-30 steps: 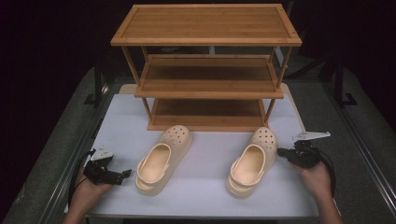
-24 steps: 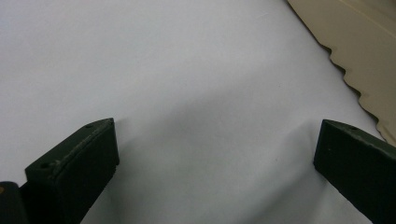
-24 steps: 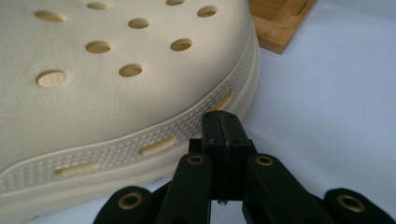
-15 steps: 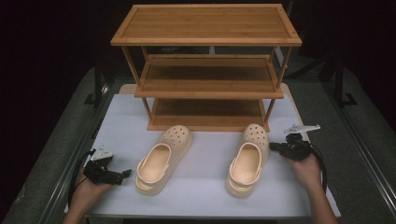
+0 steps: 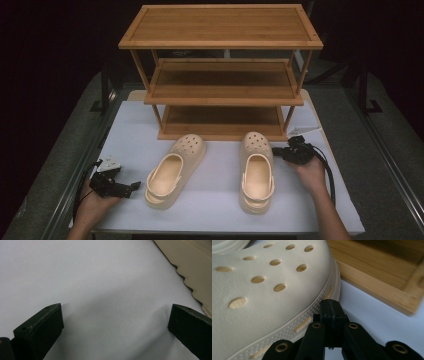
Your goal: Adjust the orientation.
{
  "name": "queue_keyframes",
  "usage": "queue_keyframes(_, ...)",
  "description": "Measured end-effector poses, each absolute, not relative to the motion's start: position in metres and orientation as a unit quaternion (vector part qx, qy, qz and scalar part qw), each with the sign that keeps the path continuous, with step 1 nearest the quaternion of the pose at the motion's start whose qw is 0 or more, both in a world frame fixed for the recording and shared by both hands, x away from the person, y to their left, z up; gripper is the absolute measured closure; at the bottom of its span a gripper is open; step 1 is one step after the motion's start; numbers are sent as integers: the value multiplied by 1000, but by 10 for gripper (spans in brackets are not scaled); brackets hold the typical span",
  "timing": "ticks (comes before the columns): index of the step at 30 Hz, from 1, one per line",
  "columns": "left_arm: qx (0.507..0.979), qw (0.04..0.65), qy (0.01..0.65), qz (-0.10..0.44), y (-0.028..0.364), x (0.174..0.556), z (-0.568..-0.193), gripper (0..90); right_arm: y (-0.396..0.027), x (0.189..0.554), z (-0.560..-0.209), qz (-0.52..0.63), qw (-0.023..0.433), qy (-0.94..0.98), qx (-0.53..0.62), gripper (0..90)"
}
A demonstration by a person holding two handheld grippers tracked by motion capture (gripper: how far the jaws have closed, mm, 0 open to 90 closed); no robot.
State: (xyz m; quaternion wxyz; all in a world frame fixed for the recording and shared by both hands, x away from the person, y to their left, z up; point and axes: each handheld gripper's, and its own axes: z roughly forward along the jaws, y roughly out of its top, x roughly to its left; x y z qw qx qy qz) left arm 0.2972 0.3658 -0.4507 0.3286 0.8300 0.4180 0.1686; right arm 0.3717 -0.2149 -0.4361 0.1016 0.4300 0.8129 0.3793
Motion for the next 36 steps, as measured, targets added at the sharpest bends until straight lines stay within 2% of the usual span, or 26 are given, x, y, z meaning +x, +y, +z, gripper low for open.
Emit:
queue_keyframes(34, 830, 328, 418, 168, 366, 297, -451, 0, -139, 403, -430, 401, 79, 830, 381, 896)
queue_keyframes(36, 830, 328, 418, 168, 366, 297, -451, 0, -141, 401, -428, 406, 78, 825, 385, 865)
